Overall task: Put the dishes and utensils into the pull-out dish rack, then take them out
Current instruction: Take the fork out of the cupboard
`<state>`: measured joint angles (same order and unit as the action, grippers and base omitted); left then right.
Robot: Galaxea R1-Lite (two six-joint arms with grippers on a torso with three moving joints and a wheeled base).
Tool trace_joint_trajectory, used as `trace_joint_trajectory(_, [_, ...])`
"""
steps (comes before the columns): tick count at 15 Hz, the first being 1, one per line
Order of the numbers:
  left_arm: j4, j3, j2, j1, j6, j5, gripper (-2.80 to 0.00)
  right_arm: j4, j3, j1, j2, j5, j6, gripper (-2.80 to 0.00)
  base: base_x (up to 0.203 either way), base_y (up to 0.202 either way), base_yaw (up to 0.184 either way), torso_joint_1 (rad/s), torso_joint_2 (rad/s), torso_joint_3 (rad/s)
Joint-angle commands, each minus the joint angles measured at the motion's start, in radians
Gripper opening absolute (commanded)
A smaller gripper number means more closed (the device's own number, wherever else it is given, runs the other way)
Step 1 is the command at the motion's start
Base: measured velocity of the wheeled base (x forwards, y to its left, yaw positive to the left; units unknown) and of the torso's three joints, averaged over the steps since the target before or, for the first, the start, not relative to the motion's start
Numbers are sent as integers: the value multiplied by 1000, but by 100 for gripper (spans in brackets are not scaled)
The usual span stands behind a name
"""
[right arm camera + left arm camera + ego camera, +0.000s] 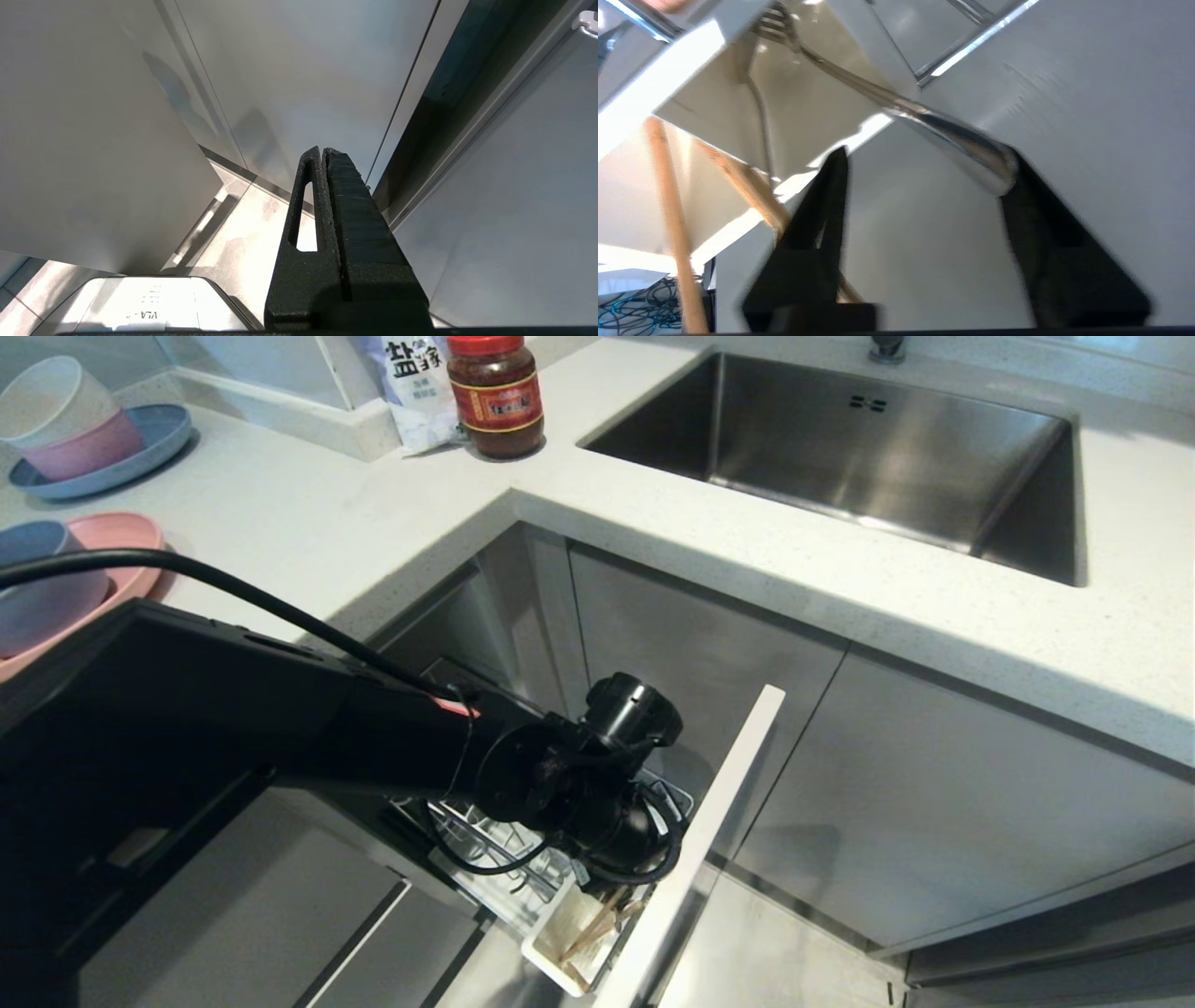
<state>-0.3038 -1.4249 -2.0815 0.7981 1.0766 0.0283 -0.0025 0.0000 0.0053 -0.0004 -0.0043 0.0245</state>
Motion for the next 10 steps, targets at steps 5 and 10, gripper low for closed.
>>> trace_joint_trajectory(5, [-5,0,0,1,6,2,-280,-1,2,1,-4,0,0,-280,0,0,0,0,0,0])
trace_joint_trajectory(10, [-8,0,1,3,5,2,-280,-1,2,1,-4,0,0,-280,0,0,0,0,0,0])
